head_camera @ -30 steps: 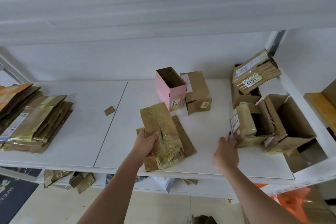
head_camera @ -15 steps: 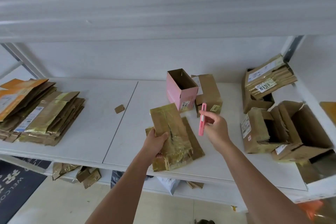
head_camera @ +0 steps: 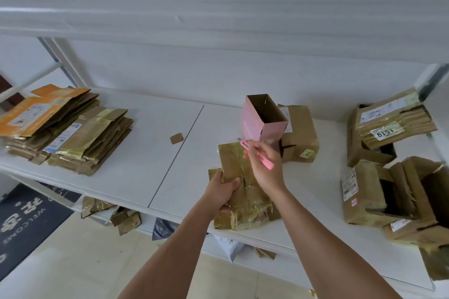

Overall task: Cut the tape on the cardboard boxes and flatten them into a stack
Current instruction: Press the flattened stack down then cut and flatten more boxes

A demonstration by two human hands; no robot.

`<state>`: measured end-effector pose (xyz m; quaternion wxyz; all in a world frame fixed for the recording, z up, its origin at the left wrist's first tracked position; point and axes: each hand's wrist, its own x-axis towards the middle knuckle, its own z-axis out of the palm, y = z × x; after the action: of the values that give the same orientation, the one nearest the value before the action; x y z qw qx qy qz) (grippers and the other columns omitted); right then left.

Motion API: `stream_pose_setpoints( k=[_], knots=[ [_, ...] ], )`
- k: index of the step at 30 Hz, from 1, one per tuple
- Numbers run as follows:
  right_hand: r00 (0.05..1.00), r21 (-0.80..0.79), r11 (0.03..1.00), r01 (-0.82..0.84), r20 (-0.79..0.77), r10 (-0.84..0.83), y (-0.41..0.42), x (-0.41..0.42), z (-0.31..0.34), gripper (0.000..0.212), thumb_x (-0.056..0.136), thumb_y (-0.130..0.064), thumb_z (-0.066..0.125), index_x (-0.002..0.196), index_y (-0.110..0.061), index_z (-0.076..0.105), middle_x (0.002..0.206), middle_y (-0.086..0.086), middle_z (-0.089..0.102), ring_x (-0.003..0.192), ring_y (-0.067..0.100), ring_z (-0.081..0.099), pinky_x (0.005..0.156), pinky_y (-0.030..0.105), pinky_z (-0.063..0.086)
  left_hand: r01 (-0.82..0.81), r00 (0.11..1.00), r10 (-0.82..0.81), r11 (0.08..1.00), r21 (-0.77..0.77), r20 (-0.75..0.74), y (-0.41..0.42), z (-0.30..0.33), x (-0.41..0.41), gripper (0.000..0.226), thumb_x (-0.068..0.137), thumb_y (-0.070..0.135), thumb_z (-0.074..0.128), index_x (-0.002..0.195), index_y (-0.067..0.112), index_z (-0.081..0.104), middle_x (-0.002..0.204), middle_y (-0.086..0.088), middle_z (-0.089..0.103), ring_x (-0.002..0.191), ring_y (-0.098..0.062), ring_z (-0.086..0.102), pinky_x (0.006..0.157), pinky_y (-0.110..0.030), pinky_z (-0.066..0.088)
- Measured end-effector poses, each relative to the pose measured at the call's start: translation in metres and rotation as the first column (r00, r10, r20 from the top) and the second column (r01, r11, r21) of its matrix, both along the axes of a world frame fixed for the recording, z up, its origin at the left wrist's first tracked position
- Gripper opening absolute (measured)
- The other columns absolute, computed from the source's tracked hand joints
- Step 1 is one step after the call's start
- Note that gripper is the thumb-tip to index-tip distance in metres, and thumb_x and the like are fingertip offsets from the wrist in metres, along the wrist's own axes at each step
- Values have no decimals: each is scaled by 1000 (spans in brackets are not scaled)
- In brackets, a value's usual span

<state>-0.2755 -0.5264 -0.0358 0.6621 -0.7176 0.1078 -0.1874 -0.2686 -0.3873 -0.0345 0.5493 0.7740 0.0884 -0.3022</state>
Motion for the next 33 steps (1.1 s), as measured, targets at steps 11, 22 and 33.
stream_pose_setpoints(
  k=[11,22,33],
  knots=[
    [1000,-156,988,24,24,-20,-2,2,-25,21,96,-8,61,115,-6,70,104,-1,73,94,7,70,79,23,57,109,990,-112,993,33,80,0,-1,-7,39,104,44,36,139,29,41,89,2,63,65,-13,64,50,-29,55],
    [996,-329,944,-26,75,54,-2,8,-26,23,93,-3,63,115,-3,69,104,2,71,96,7,68,82,26,57,110,985,-116,992,55,125,-2,-5,-12,49,104,49,24,145,25,35,90,-4,63,64,-15,67,43,-30,54],
    [996,-372,925,-79,9,88,-7,-6,-22,18,92,-2,62,108,-4,70,99,2,71,86,8,66,70,24,56,93,985,-103,992,83,135,-4,-10,-11,51,103,51,22,148,28,33,92,-2,62,68,-17,67,40,-29,52]
  ],
)
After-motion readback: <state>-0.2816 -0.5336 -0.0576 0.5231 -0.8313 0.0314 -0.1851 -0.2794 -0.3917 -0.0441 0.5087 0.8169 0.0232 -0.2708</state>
